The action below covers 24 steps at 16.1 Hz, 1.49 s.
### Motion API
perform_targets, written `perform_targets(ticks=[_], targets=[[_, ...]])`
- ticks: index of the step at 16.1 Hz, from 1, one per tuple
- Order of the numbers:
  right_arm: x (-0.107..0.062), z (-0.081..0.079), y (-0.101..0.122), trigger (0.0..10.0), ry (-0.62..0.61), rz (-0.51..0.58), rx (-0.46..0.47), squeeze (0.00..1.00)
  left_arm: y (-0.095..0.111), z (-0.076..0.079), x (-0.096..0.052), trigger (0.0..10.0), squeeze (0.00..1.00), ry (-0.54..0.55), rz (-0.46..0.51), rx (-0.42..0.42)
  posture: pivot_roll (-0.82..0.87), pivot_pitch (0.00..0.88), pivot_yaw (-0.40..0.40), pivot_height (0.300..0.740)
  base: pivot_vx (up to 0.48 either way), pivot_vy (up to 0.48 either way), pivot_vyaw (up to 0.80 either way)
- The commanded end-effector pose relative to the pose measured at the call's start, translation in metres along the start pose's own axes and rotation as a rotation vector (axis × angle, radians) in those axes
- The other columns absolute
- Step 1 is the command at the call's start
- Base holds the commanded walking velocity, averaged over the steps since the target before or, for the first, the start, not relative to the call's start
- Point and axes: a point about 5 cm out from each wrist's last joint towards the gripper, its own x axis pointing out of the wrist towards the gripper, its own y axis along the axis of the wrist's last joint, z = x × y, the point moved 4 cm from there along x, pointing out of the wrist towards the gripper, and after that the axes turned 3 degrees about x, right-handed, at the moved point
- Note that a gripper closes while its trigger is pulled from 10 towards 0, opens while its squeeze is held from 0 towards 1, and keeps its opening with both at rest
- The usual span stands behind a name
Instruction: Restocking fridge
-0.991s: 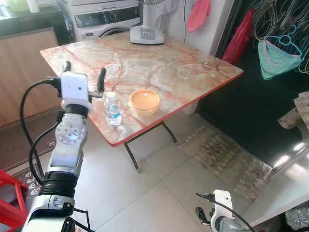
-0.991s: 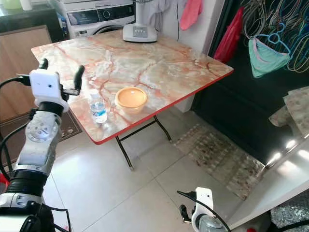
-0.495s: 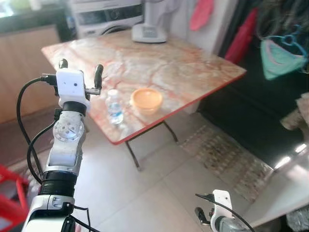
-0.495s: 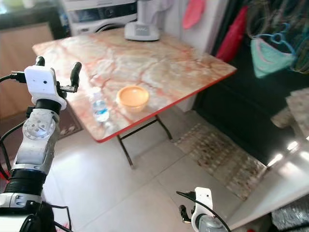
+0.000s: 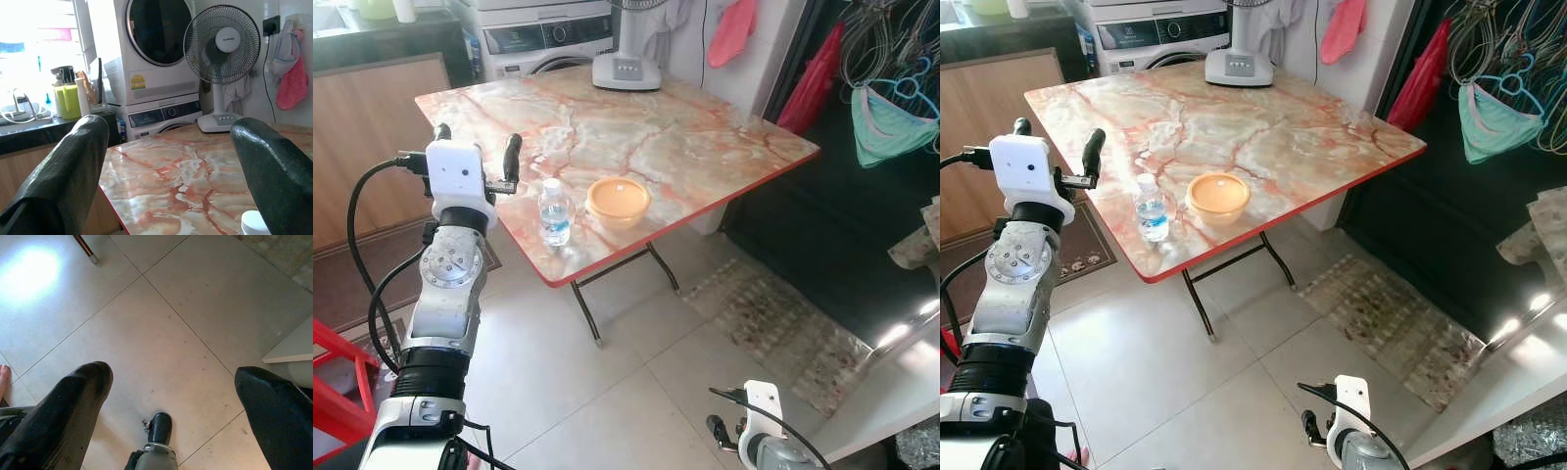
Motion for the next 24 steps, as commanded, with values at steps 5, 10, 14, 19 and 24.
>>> perform_targets(ticks=[5, 10, 14, 19, 24], targets=[[-0.0005, 0.0029, -0.0001, 10.0, -0.006, -0.002, -0.048, 0.00, 0.0058, 0.0070, 0.0011, 10.0, 0.00, -0.025, 0.012, -0.021, 0.13, 0.000, -0.063, 0.740, 0.248, 0.000, 0.20], [-0.0004, 0.0020, -0.0013, 10.0, -0.001, -0.003, -0.015, 0.00, 0.0044, 0.0075, 0.0010, 10.0, 0.00, -0.029, 0.006, -0.020, 0.13, 0.000, -0.063, 0.740, 0.279, 0.000, 0.00], [-0.0005, 0.0019, -0.0012, 10.0, 0.003, -0.003, -0.015, 0.00, 0.0061, 0.0087, 0.0010, 10.0, 0.00, -0.031, 0.009, -0.018, 0.13, 0.000, -0.063, 0.740, 0.282, 0.000, 0.00], [-0.0005, 0.0017, -0.0003, 10.0, 0.007, -0.002, -0.045, 0.00, 0.0083, 0.0080, 0.0012, 10.0, 0.00, -0.030, 0.016, -0.017, 0.13, 0.000, -0.063, 0.740, 0.286, 0.000, 0.43], [-0.0004, 0.0007, -0.0011, 10.0, 0.012, -0.003, -0.025, 0.00, 0.0118, 0.0115, 0.0030, 10.0, 0.00, -0.039, 0.012, -0.022, 0.13, 0.000, -0.062, 0.740, 0.113, 0.000, 0.32]])
